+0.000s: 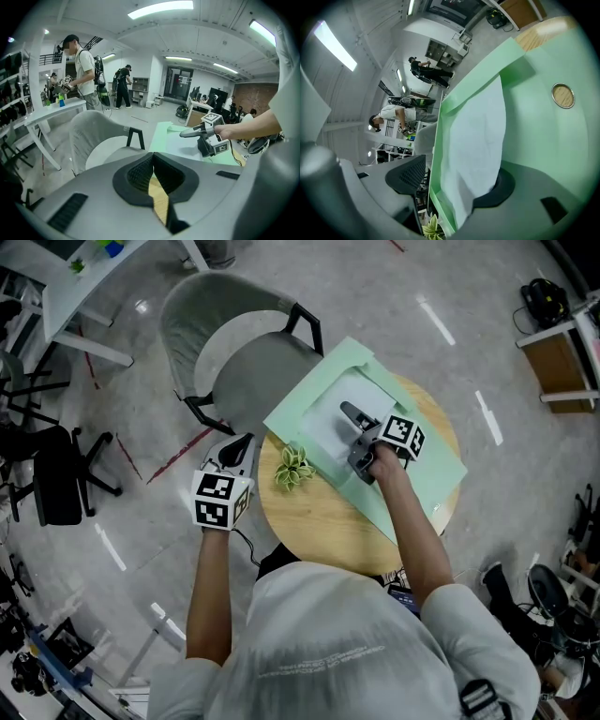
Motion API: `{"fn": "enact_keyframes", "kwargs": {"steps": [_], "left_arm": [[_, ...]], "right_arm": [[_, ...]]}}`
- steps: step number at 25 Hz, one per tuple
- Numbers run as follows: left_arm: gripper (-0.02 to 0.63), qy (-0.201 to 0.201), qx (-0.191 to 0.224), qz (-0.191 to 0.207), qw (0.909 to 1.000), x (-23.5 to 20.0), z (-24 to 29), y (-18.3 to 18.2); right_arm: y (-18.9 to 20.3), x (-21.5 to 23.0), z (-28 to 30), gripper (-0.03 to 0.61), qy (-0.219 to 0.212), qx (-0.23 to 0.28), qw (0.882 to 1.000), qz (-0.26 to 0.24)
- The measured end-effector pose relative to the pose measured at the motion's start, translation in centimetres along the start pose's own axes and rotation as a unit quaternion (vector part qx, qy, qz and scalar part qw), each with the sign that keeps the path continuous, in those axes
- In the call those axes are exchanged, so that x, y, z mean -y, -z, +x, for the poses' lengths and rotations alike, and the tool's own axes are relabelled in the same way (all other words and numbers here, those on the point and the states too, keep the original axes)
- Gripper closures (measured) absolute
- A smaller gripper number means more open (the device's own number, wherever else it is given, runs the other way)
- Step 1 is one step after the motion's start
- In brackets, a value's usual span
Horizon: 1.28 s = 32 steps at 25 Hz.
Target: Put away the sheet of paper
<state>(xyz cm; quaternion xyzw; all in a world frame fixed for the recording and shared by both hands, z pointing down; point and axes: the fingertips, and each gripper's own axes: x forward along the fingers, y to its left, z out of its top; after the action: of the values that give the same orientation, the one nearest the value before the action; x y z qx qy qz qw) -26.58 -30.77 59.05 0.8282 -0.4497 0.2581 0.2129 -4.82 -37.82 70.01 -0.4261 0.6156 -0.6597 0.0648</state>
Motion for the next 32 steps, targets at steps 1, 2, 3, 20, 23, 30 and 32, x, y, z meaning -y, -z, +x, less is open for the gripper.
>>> {"fn": "enact_keyframes", "kwargs": {"steps": [1,2,3,20,23,30,32], "left_arm": [[0.595,0.000,0.000,0.000,1.0000,0.0,-0.1,0.0],[0.595,0.001,0.000,-0.001,1.0000,0.1,-0.2,0.0],[0.595,0.001,0.000,-0.001,1.0000,0.1,-0.3,0.0],[0.595,0.004,0.005,-0.004,1.0000,0.9,-0.8,0.2],[0.595,0.009,0.009,-0.007,0.9999,1.0,-0.9,0.3],[0.595,0.004,0.004,-0.011,0.9999,0.5,-1.2,1.0],[0.595,0.001,0.003,-0.011,0.9999,0.3,-1.3,1.1]], "right_arm": [[0.0,-0.2,-0.4,0.256,-0.001,0.004,1.000,0.003],[0.0,-0.4,-0.7,0.244,-0.002,0.007,1.000,0.007],[0.0,-0.6,-1.1,0.233,-0.004,0.010,1.000,0.012],[0.1,2.4,-5.7,0.274,0.043,0.045,0.997,0.050],[0.0,3.5,-6.3,0.373,0.059,0.067,0.994,0.071],[0.6,5.1,-5.7,0.537,0.089,0.063,0.992,0.066],[0.4,5.0,-5.2,0.540,0.091,0.060,0.992,0.060]]}}
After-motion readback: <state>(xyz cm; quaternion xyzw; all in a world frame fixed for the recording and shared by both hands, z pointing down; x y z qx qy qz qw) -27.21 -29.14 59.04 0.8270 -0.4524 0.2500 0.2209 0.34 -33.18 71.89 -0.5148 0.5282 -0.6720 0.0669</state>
